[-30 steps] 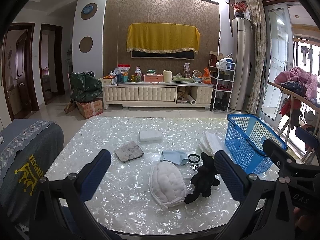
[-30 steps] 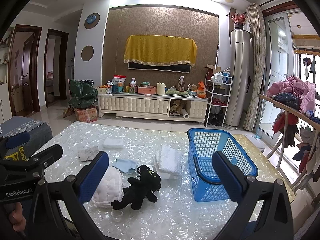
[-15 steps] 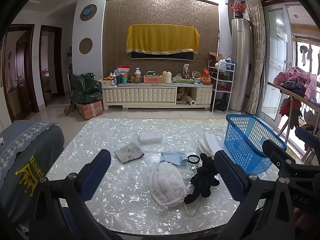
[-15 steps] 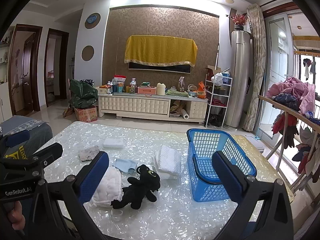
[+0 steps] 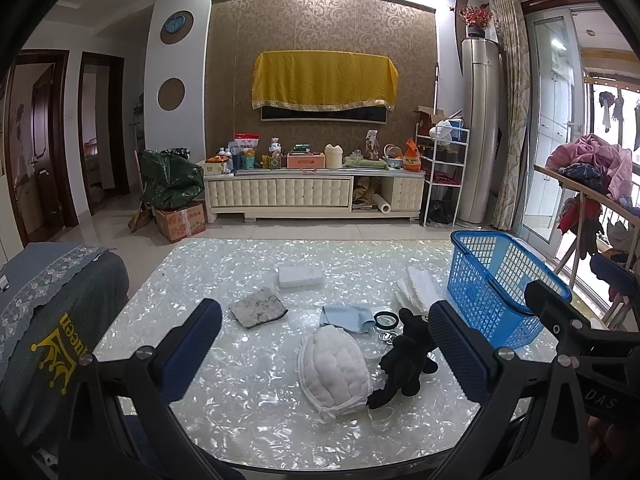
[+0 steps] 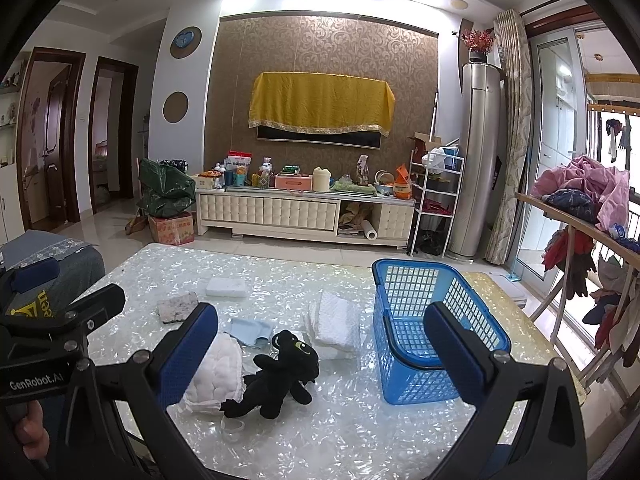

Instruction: Organize soft objects

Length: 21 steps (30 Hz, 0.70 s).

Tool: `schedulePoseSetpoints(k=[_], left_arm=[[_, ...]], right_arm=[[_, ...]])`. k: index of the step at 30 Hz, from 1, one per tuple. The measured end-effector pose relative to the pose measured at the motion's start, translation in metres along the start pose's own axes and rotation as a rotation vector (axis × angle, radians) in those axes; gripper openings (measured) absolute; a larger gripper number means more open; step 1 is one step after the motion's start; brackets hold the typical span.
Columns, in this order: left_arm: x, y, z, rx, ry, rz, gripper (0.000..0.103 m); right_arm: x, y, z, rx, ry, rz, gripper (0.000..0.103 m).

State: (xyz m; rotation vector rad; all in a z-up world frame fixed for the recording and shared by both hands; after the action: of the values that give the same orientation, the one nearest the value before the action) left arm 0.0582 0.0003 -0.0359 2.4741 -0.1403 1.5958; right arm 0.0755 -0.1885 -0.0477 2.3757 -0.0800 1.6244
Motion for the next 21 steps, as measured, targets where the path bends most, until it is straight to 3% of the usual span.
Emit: schedulePoseSetpoints(k=[14,19,21], left_arm=[[0.013,-0.003,0.005,-0.001,0.006,-0.015,0.103],[0.019,-0.01,0.016,-0.03,-0.025,-0.028,0.103],[0.021,-0.012,0.019,-0.034,-0.038,-0.024,0.103]], right_arm=[[0.012,-0.001,0.001,-0.003,0.048,-0.024,0.103],[0.016,0.006,0.009,-0.128,0.061,0.006,0.103],[0.017,0.001,0.011,-0.098,0.073,-0.02,0.103]])
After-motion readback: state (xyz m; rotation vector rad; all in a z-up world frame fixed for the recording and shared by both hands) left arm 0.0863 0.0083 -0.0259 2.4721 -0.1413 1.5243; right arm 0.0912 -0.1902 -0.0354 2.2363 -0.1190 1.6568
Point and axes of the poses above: each gripper's, at about its wrist camera, not at the fingertips, and z roughly the way its jaws point, y to its right, x to its top, the point moved 7 cm from there along z, roughly the way its jaws point, and after that the axes turned 12 degrees about -x, right-handed, at the moved point
